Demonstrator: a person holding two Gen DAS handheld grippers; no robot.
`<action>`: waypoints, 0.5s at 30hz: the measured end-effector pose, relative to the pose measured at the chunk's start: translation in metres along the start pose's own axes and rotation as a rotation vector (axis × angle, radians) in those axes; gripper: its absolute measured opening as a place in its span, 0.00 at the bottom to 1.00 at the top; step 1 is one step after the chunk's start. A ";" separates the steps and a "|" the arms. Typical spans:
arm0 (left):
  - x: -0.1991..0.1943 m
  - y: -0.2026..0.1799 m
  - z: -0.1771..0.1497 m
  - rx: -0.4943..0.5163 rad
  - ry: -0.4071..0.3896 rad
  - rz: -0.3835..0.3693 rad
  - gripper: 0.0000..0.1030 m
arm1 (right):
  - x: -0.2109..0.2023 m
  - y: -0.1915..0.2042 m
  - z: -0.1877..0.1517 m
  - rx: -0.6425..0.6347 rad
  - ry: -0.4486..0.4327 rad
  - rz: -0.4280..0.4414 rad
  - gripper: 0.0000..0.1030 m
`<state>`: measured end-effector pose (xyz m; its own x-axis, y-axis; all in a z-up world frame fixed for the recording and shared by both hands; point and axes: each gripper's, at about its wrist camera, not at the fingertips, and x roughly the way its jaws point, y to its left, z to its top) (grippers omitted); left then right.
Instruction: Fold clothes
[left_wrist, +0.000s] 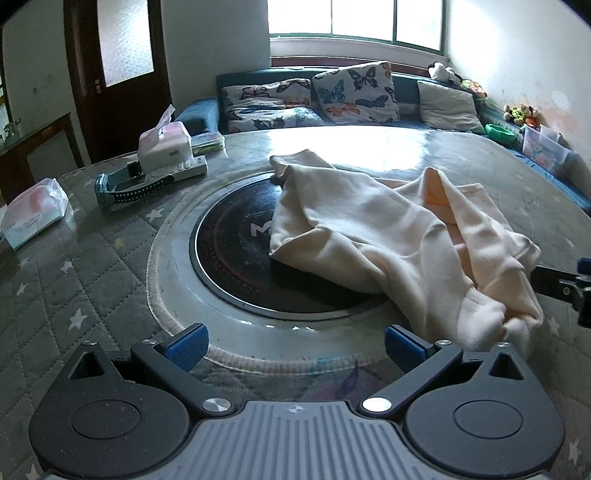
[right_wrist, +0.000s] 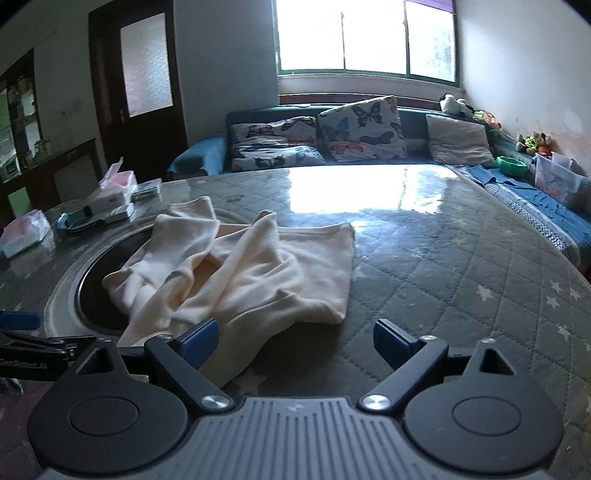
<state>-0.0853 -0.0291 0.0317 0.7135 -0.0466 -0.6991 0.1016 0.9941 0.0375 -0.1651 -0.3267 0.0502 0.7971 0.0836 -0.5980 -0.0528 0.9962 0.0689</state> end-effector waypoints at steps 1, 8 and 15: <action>0.000 0.000 -0.001 0.001 0.002 0.002 1.00 | 0.000 0.001 -0.001 0.002 0.002 0.004 0.90; -0.006 -0.001 -0.002 0.007 0.003 0.006 1.00 | -0.003 0.006 -0.003 0.002 0.006 0.018 0.88; -0.015 -0.003 0.005 0.022 -0.020 0.011 1.00 | -0.007 0.006 0.004 -0.005 -0.013 0.007 0.88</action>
<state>-0.0929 -0.0322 0.0452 0.7282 -0.0382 -0.6843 0.1091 0.9922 0.0608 -0.1683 -0.3211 0.0577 0.8042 0.0906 -0.5874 -0.0616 0.9957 0.0692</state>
